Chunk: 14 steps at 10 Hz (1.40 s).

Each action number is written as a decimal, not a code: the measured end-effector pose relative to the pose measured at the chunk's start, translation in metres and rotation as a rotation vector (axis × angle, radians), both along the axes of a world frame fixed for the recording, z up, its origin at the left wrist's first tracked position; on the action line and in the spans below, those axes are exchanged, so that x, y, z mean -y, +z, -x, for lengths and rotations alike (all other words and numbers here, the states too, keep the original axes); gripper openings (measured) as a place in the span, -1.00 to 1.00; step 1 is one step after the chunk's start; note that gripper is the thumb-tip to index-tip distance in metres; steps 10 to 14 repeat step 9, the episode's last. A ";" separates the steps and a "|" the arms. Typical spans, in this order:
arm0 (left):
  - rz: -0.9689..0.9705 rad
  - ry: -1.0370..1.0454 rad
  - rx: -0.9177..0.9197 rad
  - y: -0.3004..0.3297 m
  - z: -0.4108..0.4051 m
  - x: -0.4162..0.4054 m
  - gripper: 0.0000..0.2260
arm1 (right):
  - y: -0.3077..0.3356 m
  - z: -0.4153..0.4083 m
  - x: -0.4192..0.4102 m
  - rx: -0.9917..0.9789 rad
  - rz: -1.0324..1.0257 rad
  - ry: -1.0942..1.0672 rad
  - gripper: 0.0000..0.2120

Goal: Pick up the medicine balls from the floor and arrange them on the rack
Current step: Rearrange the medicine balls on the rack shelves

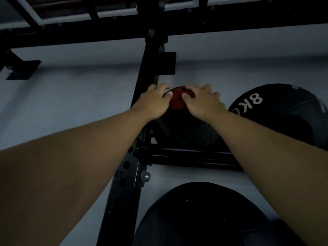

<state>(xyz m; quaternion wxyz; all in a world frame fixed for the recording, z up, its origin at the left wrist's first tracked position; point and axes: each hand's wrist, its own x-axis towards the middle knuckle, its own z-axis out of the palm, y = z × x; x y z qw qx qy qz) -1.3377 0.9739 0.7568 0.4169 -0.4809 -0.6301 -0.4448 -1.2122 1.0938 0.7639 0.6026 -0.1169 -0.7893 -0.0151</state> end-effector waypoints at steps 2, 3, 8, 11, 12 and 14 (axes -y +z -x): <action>-0.012 -0.139 0.092 -0.025 -0.002 -0.047 -0.46 | -0.013 0.005 -0.020 0.003 -0.069 -0.030 -0.46; -0.065 -0.152 0.103 -0.027 -0.003 -0.053 -0.46 | -0.012 0.005 -0.024 0.012 -0.076 -0.034 -0.45; 0.267 0.149 0.037 -0.045 -0.026 -0.005 -0.27 | -0.039 -0.058 0.006 0.235 0.005 -0.010 -0.48; 0.299 0.138 -0.005 -0.062 -0.048 0.010 -0.32 | -0.053 -0.093 0.016 0.254 0.027 -0.014 -0.56; 0.299 0.138 -0.005 -0.062 -0.048 0.010 -0.32 | -0.053 -0.093 0.016 0.254 0.027 -0.014 -0.56; 0.299 0.138 -0.005 -0.062 -0.048 0.010 -0.32 | -0.053 -0.093 0.016 0.254 0.027 -0.014 -0.56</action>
